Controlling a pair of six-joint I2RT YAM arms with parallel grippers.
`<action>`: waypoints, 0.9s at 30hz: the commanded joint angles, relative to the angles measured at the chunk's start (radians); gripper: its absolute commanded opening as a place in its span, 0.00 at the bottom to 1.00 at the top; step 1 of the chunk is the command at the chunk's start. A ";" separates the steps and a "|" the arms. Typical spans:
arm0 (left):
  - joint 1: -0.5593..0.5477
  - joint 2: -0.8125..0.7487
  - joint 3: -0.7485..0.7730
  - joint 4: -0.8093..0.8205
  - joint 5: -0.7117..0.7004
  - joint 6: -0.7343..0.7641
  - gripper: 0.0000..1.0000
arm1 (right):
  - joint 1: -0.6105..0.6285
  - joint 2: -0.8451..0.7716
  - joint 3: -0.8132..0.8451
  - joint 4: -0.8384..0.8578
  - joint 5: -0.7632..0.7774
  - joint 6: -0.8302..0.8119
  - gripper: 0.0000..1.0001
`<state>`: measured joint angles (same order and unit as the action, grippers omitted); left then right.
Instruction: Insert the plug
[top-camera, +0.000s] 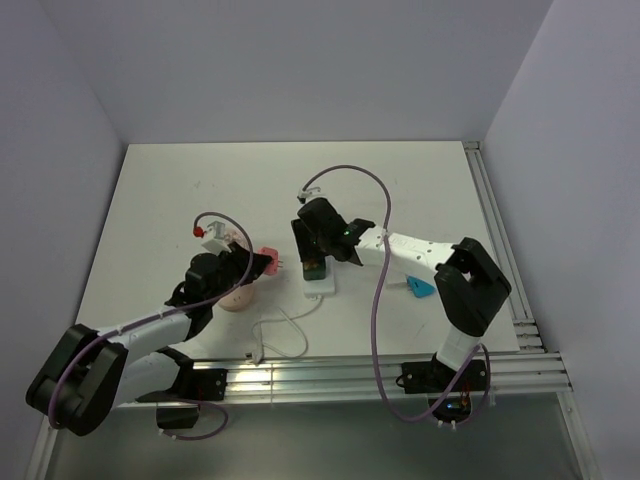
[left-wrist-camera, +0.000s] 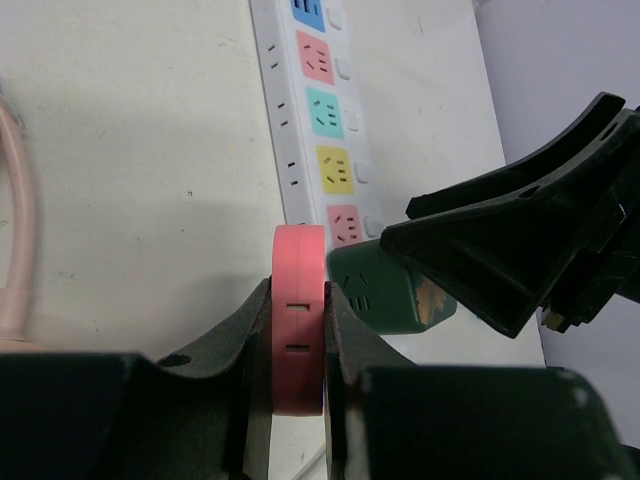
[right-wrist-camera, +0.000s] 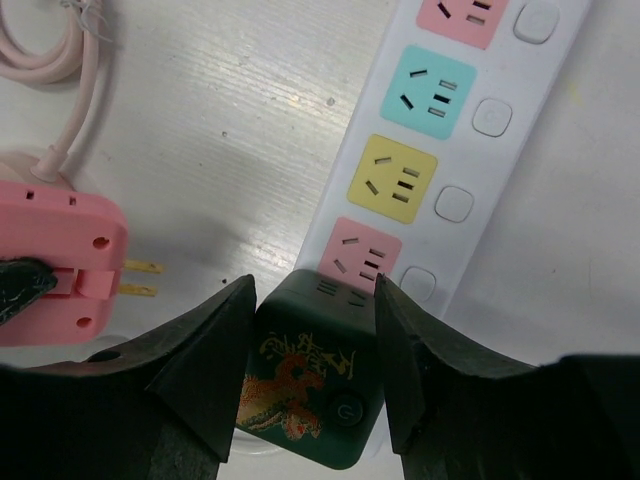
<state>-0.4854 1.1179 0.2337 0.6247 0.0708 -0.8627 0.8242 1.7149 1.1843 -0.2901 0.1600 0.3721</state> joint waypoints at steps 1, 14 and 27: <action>0.004 0.003 0.036 0.084 0.018 -0.002 0.00 | 0.006 -0.024 -0.061 -0.075 -0.023 0.025 0.57; 0.004 -0.141 0.174 -0.334 -0.052 0.080 0.00 | 0.020 -0.146 -0.080 -0.093 0.009 0.065 0.68; 0.004 -0.543 0.436 -1.123 -0.572 -0.123 0.00 | 0.170 -0.084 0.032 0.020 -0.092 -0.016 0.87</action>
<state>-0.4858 0.6052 0.5758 -0.2760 -0.3061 -0.9085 0.9565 1.6005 1.1458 -0.3389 0.1051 0.3798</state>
